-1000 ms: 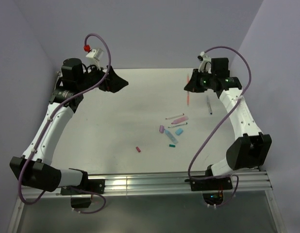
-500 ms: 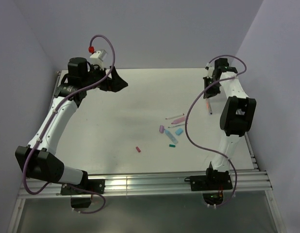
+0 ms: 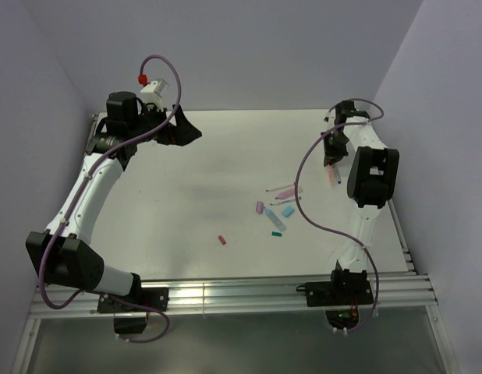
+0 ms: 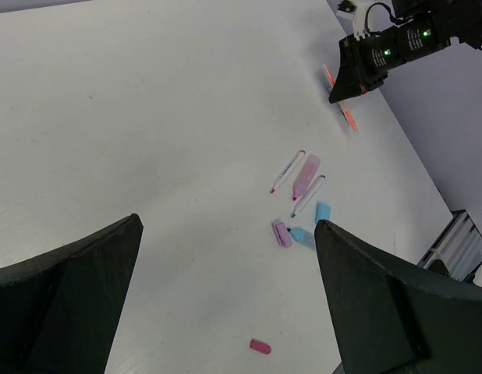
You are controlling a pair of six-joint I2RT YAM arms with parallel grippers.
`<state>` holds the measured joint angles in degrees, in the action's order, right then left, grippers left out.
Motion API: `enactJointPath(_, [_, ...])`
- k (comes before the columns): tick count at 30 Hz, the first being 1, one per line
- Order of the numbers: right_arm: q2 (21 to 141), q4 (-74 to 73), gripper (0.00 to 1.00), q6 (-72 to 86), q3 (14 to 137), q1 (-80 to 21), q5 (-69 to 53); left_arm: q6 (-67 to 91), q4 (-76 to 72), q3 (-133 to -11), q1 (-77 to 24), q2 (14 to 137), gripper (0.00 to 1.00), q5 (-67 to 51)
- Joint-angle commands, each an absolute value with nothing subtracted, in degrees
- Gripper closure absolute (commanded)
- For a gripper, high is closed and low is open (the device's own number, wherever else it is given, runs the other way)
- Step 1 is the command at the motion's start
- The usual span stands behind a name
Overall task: Insert the pens into the pen caps
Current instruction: Place the pen at the center of the board.
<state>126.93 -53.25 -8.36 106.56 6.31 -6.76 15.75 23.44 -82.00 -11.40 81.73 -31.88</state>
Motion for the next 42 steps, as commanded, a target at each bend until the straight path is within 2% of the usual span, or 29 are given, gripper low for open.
enactJointPath(1, [127.61,-53.35,0.97,-7.65,109.60,5.80,-5.28,16.17,22.24,-83.41,-10.90,81.83,0.00,-33.49])
enactJointPath(18, [131.75,-52.03,0.92,-6.77,110.39,4.13,-1.58,16.79,22.76,-83.76,-10.37,82.18,0.00,-33.66])
enactJointPath(27, [130.43,-52.03,0.76,-6.59,110.57,3.78,-0.70,16.79,23.47,-83.85,-10.20,81.92,0.01,-33.57])
enactJointPath(42, [128.85,-52.03,0.70,-5.89,111.80,3.43,-1.23,17.05,23.29,-83.33,-9.93,79.72,0.01,-33.66])
